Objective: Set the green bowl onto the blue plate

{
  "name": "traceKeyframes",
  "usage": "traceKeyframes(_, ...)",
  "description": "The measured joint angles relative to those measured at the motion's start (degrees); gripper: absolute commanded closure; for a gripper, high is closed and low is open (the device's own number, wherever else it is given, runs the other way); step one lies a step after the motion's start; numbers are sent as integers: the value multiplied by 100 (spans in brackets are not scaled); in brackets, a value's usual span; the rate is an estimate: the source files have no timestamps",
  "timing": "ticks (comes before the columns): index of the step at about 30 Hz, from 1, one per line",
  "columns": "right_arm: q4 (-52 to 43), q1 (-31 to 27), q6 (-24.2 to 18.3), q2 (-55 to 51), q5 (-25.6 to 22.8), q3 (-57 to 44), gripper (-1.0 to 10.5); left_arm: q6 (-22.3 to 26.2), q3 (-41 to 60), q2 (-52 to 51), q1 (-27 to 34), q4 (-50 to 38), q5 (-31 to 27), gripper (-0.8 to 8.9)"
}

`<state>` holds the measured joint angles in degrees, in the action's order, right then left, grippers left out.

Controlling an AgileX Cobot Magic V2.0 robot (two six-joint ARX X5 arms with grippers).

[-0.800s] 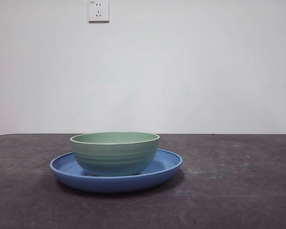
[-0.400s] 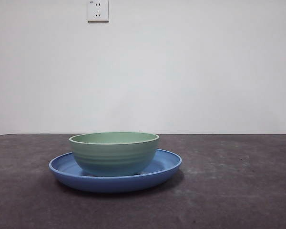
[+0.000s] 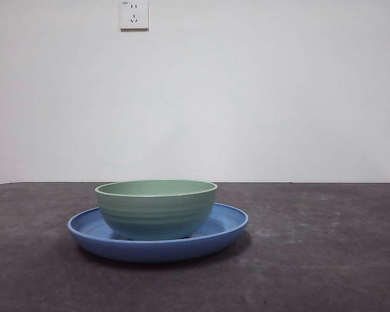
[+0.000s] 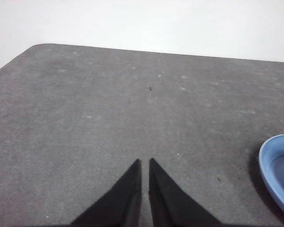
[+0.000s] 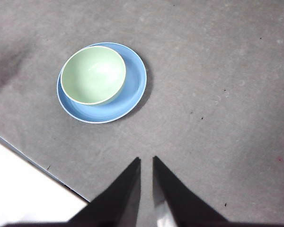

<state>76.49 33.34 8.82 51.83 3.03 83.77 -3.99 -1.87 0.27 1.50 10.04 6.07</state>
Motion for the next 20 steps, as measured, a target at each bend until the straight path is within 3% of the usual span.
traceKeyframes(9,-2,-26,0,0,-13,0,910,0,2,0,0,0,0,786)
traceKeyframes(13,-92,-413,0,-125,70,-173,910,0,2,0,0,0,0,786)
traceKeyframes(16,-817,-977,-48,-595,369,-872,910,0,0,0,0,0,0,786)
traceKeyframes(20,-2726,-2039,-83,-1692,673,-2474,910,0,0,0,0,0,0,786)
